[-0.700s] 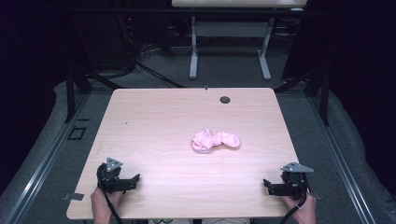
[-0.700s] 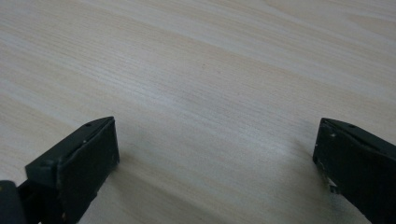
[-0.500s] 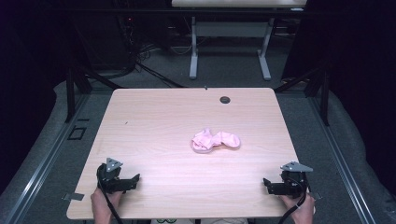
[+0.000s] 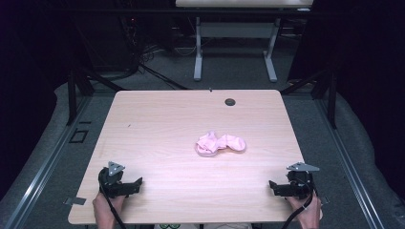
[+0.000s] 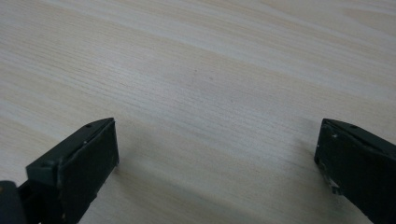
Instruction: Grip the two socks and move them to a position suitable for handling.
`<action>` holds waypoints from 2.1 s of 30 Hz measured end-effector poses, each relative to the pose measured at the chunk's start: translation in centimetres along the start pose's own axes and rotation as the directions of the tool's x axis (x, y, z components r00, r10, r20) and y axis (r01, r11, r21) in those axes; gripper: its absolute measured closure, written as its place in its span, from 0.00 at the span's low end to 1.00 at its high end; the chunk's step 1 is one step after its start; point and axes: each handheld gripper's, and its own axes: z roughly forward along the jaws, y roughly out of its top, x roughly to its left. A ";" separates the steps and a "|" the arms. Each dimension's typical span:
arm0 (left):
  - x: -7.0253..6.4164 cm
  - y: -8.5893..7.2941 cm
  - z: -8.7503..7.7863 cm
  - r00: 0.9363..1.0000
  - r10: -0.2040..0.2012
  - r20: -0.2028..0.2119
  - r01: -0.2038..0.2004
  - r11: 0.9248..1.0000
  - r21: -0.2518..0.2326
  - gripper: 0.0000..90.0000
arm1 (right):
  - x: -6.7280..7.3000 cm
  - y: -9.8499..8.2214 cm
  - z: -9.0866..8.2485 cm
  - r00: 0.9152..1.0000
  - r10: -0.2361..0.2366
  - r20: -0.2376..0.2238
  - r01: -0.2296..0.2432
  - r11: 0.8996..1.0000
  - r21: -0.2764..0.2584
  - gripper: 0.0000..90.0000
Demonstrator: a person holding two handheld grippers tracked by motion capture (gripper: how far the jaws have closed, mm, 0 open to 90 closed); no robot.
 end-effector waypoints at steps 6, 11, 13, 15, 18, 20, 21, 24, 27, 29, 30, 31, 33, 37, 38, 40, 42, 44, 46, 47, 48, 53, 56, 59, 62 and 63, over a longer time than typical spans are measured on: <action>0.0 0.0 0.0 1.000 -0.002 -0.002 0.002 1.000 0.002 0.00 | 0.4 2.4 -0.6 0.999 0.001 -0.043 -0.002 1.000 -0.013 0.00; 0.1 0.0 0.0 1.000 0.000 -0.003 0.000 1.000 0.006 0.00 | 1.3 5.1 -0.2 0.995 -0.020 -0.095 0.019 1.000 -0.018 0.00; 0.0 0.0 0.0 1.000 -0.003 -0.003 0.003 1.000 0.003 0.00 | 1.8 6.2 0.1 0.993 -0.034 -0.113 0.034 0.999 -0.004 0.00; 0.1 0.0 0.0 1.000 0.000 -0.004 0.000 1.000 0.005 0.01 | 2.2 7.3 0.7 0.990 -0.045 -0.134 0.045 0.999 0.000 0.00; 0.1 0.0 0.0 1.000 -0.001 -0.004 0.001 1.000 0.005 0.01 | 2.8 9.0 1.5 0.985 -0.040 -0.168 0.041 0.999 0.006 0.00; 0.0 0.0 0.0 1.000 -0.004 -0.004 0.004 1.000 0.002 0.01 | 3.1 9.5 1.8 0.983 -0.039 -0.179 0.041 0.999 0.005 0.00; 0.0 0.0 0.0 1.000 -0.004 -0.004 0.004 1.000 0.002 0.01 | 3.3 10.1 2.1 0.981 -0.037 -0.189 0.038 0.999 0.002 0.00; 0.1 0.0 0.0 1.000 -0.001 -0.004 0.001 1.000 0.005 0.01 | 4.5 12.4 3.4 0.976 -0.049 -0.210 0.051 0.999 0.006 0.01; 0.1 0.0 0.0 1.000 -0.001 -0.006 0.001 1.000 0.006 0.01 | 5.6 13.9 4.5 0.974 -0.056 -0.221 0.060 0.998 0.009 0.03; 0.1 0.0 -0.1 1.000 -0.001 -0.006 0.001 1.000 0.005 0.01 | 6.2 14.8 5.5 0.971 -0.062 -0.229 0.068 0.998 0.016 0.05; 0.1 0.0 -0.1 1.000 -0.002 -0.006 0.002 1.000 0.005 0.01 | 6.6 15.2 6.0 0.971 -0.067 -0.229 0.073 0.997 0.021 0.08; 0.1 0.0 -0.1 1.000 -0.002 -0.006 0.002 1.000 0.005 0.01 | 6.9 15.6 6.5 0.971 -0.074 -0.225 0.084 0.996 0.031 0.11; 0.1 0.0 -0.1 1.000 -0.002 -0.006 0.002 1.000 0.005 0.01 | 7.6 16.2 7.6 0.971 -0.085 -0.225 0.098 0.994 0.045 0.16; 0.1 0.0 -0.1 1.000 -0.001 -0.005 0.002 1.000 0.004 0.01 | 8.5 17.2 9.7 0.980 -0.086 -0.182 0.097 0.994 0.050 0.30; 0.1 0.0 -0.1 1.000 -0.001 -0.005 0.002 1.000 0.004 0.01 | 8.5 17.2 9.7 0.980 -0.086 -0.182 0.097 0.994 0.050 0.30; 0.1 0.0 -0.1 1.000 -0.001 -0.006 0.001 1.000 0.006 0.01 | 8.6 17.5 11.1 0.983 -0.072 -0.169 0.084 0.994 0.067 0.40; 0.1 0.0 -0.1 1.000 -0.002 -0.006 0.002 1.000 0.005 0.01 | 8.4 17.5 11.8 0.986 -0.059 -0.153 0.074 0.993 0.094 0.45; 0.1 0.0 -0.1 1.000 -0.001 -0.005 0.002 1.000 0.004 0.01 | 8.2 17.2 12.6 0.988 -0.042 -0.148 0.060 0.992 0.115 0.50; 0.1 0.0 -0.1 1.000 -0.002 -0.006 0.002 1.000 0.005 0.01 | 8.1 17.1 12.9 0.989 -0.035 -0.145 0.054 0.990 0.132 0.51; 0.1 0.0 -0.1 1.000 -0.001 -0.006 0.001 1.000 0.005 0.01 | 8.0 16.8 13.1 0.989 -0.038 -0.140 0.057 0.989 0.133 0.54; 0.1 0.0 -0.1 1.000 -0.002 -0.006 0.002 1.000 0.004 0.01 | 8.0 16.8 13.0 0.989 -0.042 -0.138 0.061 0.989 0.132 0.55; 0.1 0.0 -0.1 1.000 -0.003 -0.006 0.003 1.000 0.004 0.01 | 8.4 16.6 12.9 0.992 -0.086 -0.091 0.097 0.987 0.129 0.69; 0.1 0.0 -0.1 1.000 -0.003 -0.006 0.003 1.000 0.004 0.01 | 8.7 16.3 12.8 0.993 -0.107 -0.058 0.113 0.987 0.111 0.79; 0.1 0.0 -0.1 1.000 -0.003 -0.006 0.003 1.000 0.004 0.01 | 8.4 16.2 12.7 0.994 -0.102 -0.047 0.106 0.988 0.108 0.87; 0.1 0.0 -0.1 1.000 -0.003 -0.006 0.003 1.000 0.004 0.01 | 7.9 16.0 12.7 0.995 -0.076 -0.066 0.082 0.993 0.085 0.91; 0.1 0.0 -0.1 1.000 -0.003 -0.006 0.003 1.000 0.004 0.01 | 7.7 15.9 12.6 0.995 -0.063 -0.081 0.070 0.994 0.086 0.92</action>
